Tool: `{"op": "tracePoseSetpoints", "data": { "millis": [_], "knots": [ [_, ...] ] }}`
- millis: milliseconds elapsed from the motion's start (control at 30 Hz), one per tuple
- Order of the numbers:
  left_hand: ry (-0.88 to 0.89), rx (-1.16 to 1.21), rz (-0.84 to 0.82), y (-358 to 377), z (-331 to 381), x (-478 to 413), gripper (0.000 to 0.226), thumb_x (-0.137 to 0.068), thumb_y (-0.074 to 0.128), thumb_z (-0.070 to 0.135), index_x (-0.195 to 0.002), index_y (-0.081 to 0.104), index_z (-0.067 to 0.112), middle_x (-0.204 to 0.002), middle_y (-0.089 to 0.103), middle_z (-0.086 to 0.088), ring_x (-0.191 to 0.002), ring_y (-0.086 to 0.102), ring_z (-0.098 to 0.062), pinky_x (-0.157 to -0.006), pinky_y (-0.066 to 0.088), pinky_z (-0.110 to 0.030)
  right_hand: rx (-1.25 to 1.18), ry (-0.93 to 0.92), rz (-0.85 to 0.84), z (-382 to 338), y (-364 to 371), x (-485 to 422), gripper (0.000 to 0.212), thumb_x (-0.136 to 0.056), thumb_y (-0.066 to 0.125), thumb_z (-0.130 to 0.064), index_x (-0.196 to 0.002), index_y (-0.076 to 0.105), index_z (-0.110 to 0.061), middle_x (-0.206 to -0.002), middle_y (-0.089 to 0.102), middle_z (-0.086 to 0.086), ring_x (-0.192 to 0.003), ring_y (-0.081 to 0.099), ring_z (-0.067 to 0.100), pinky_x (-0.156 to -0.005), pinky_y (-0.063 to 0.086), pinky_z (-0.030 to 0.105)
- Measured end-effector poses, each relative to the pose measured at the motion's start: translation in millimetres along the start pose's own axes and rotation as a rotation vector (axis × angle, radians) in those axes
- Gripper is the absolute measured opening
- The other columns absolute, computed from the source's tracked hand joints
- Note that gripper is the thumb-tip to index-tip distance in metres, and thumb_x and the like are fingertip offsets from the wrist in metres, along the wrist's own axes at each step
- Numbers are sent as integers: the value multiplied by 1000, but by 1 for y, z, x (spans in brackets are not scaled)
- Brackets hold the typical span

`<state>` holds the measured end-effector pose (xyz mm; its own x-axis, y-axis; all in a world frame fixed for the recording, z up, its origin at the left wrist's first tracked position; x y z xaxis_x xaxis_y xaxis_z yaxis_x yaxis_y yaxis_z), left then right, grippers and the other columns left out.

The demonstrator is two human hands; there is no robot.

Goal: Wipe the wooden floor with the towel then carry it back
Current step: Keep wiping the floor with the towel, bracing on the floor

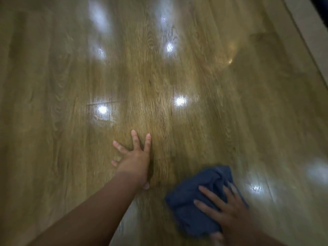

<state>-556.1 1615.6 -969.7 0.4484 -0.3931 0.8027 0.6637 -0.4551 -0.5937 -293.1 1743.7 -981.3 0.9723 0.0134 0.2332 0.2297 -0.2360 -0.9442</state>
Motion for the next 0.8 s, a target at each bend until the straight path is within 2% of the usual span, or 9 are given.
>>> {"op": "tracePoseSetpoints", "data": {
  "millis": [67, 100, 167, 267, 367, 533, 633, 733, 800],
  "knots": [
    [-2, 18, -2, 1, 0, 1, 154, -64, 92, 28, -141, -40, 35, -139, -57, -9, -133, -25, -65, -103, 32, -73, 32, -95, 39, 38, -17, -34, 70, -73, 54, -58, -139, 52, -35, -155, 44, 3, -116, 55, 45, -98, 37, 59],
    [4, 19, 3, 2, -1, 0, 154, -63, 92, 28, -141, -40, 35, -139, -57, -8, -133, -25, -65, -103, 31, -73, 38, -50, 94, 64, -33, -66, 72, -70, 54, -58, -138, 54, -33, -153, 46, 5, -116, 55, 48, -97, 38, 61],
    [6, 12, 9, 2, -2, -1, 154, -62, 93, 29, -141, -40, 36, -139, -57, -7, -134, -25, -65, -103, 32, -73, 45, 194, 154, 121, -65, -149, 76, -73, 44, -60, -144, 49, -34, -159, 38, 4, -131, 42, 54, -105, 31, 67],
    [3, 12, 12, 3, -1, 0, 154, -62, 93, 31, -142, -39, 36, -142, -55, -7, -135, -22, -65, -101, 34, -72, -49, 500, 156, 184, -108, -254, 73, -82, 41, -61, -151, 31, -44, -167, 14, -6, -149, 11, 46, -113, 2, 73],
    [1, -4, 23, 2, -3, -1, 154, -62, 92, 31, -143, -38, 37, -144, -53, -7, -136, -21, -64, -101, 35, -72, -120, 581, 176, 191, -114, -282, 71, -83, 43, -58, -151, 31, -42, -167, 12, -6, -149, 11, 46, -114, 5, 73],
    [8, 21, 11, 1, -2, 0, 154, -61, 93, 28, -143, -38, 36, -139, -56, -6, -135, -23, -64, -103, 33, -73, -105, 361, 157, 87, -45, -130, 79, -76, 47, -56, -152, 35, -38, -166, 18, -6, -146, 15, 48, -115, 14, 71],
    [7, 25, 5, 2, -3, -2, 156, -60, 94, 28, -142, -38, 36, -140, -56, -7, -134, -23, -65, -103, 32, -73, 39, 14, 5, 17, 3, -24, 80, -81, 54, -58, -154, 32, -38, -164, 27, 3, -145, 23, 50, -113, 17, 71],
    [12, 42, -7, 4, -5, -6, 157, -59, 94, 27, -141, -39, 37, -137, -58, -6, -133, -24, -65, -103, 31, -75, 168, -365, -133, 51, -6, -29, 70, -90, 30, -71, -149, 44, -34, -158, 38, 8, -131, 46, 50, -110, 25, 68],
    [16, 32, -3, 4, -5, -7, 157, -59, 94, 28, -141, -39, 37, -134, -59, -5, -133, -25, -65, -102, 31, -75, 190, -487, -70, 95, -33, -79, 70, -92, 24, -72, -144, 45, -31, -158, 37, 8, -126, 49, 48, -104, 32, 68]
  ]
}}
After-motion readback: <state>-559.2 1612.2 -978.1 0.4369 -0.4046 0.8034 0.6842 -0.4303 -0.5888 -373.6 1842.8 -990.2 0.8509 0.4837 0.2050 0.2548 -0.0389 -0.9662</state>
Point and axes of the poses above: each hand's wrist, its own x-axis away from the middle knuckle, its own y-axis out of the palm, z = x × y, the point moved 3 cm from there along -x, towards the middle knuckle
